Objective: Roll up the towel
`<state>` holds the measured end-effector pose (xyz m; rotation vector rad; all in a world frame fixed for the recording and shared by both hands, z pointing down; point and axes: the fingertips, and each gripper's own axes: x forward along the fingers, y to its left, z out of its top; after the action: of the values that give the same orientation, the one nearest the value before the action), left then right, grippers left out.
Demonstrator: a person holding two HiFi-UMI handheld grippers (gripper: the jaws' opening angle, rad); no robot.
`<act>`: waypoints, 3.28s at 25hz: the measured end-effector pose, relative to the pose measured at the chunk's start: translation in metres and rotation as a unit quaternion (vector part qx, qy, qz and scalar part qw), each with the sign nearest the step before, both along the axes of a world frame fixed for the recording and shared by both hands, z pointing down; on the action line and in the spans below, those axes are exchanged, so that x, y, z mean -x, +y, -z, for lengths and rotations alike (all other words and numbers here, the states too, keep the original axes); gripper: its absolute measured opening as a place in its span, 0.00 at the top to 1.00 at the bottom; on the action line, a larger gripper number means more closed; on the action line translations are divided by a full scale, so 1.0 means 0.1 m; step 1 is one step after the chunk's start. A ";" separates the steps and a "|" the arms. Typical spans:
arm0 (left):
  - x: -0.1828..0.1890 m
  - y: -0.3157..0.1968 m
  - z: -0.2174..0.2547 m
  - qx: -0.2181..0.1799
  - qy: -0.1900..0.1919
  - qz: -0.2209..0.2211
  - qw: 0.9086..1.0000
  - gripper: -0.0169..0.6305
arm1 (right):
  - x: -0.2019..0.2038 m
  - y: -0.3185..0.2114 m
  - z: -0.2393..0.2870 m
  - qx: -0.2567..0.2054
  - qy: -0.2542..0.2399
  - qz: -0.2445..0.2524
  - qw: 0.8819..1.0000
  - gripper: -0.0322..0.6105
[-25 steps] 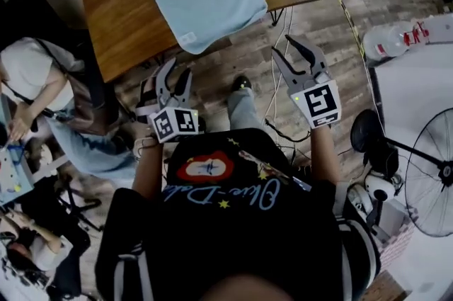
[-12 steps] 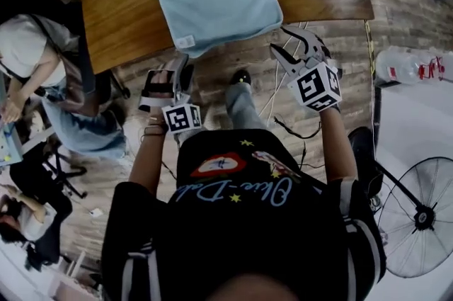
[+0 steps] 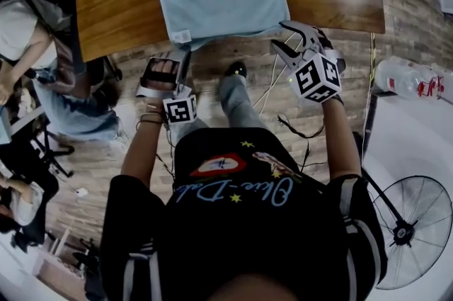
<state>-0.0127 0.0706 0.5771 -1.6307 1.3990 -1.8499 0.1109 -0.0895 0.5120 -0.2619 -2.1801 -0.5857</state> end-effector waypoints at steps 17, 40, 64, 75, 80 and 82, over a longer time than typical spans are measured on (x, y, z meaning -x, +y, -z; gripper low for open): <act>0.09 0.04 0.72 -0.058 0.127 0.131 0.981 0.96 | -0.14 -0.26 0.26 0.108 -0.064 -0.031 0.992 0.93; 0.27 -0.07 0.90 -0.043 0.264 0.157 0.951 0.96 | -0.11 -0.48 0.40 0.202 -0.086 -0.083 0.972 0.94; 0.93 -0.43 0.98 -0.037 0.299 0.190 0.934 0.96 | 0.39 -0.88 0.52 0.270 -0.112 -0.147 0.945 0.94; 1.25 -0.61 0.80 -0.014 0.298 0.200 0.933 0.96 | 0.70 -1.06 0.35 0.277 -0.082 -0.160 0.944 0.94; 1.35 -0.68 0.69 0.000 0.300 0.204 0.932 0.96 | 0.80 -1.12 0.28 0.288 -0.067 -0.176 0.939 0.94; 1.40 -0.70 0.64 0.008 0.298 0.203 0.933 0.96 | 0.84 -1.14 0.21 0.290 -0.057 -0.183 0.938 0.93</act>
<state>-0.1524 0.0006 0.5133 -2.1547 2.1092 -1.6124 0.0270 -0.2031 0.4907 -0.1226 -2.3921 0.2686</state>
